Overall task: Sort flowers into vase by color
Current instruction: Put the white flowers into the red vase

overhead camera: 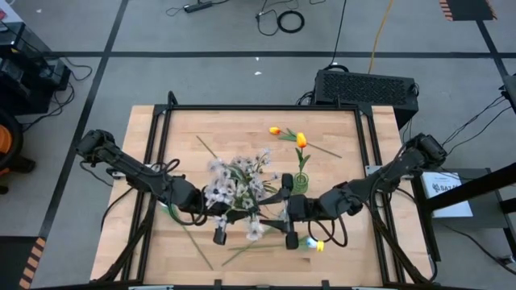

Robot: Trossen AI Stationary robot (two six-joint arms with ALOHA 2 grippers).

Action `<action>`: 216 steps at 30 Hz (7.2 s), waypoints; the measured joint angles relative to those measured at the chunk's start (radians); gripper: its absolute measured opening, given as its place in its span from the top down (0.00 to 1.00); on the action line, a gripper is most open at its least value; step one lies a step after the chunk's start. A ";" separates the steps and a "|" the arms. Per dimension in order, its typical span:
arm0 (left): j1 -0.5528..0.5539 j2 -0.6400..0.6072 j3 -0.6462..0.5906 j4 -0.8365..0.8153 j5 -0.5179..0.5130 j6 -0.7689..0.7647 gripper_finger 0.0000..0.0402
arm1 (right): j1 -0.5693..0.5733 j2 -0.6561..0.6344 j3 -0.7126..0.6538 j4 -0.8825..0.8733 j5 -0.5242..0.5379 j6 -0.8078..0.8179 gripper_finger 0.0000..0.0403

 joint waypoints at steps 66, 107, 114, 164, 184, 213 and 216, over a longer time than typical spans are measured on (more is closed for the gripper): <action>-0.163 -0.019 -0.024 -0.508 -0.034 0.013 0.44 | 0.327 -0.198 -0.001 -0.004 0.360 -0.361 1.00; -0.213 0.138 -0.043 -0.598 -0.657 -0.683 0.44 | 0.407 -0.202 -0.001 0.009 0.484 -0.449 1.00; -0.170 0.249 -0.043 -0.538 -0.696 -0.673 0.30 | 0.414 -0.202 -0.001 0.012 0.484 -0.463 1.00; 0.034 0.265 -0.043 -0.419 -0.863 -0.566 0.35 | 0.417 -0.202 -0.001 0.008 0.482 -0.483 1.00; 0.033 0.193 -0.043 -0.418 -0.861 -0.489 0.71 | 0.290 -0.201 -0.111 0.169 0.332 -0.433 1.00; 0.028 0.137 -0.042 -0.446 -0.832 -0.494 0.82 | 0.009 0.186 -0.454 1.111 0.023 -0.487 1.00; 0.027 0.137 -0.042 -0.446 -0.832 -0.494 0.82 | -0.019 0.240 -0.454 1.178 0.026 -0.486 1.00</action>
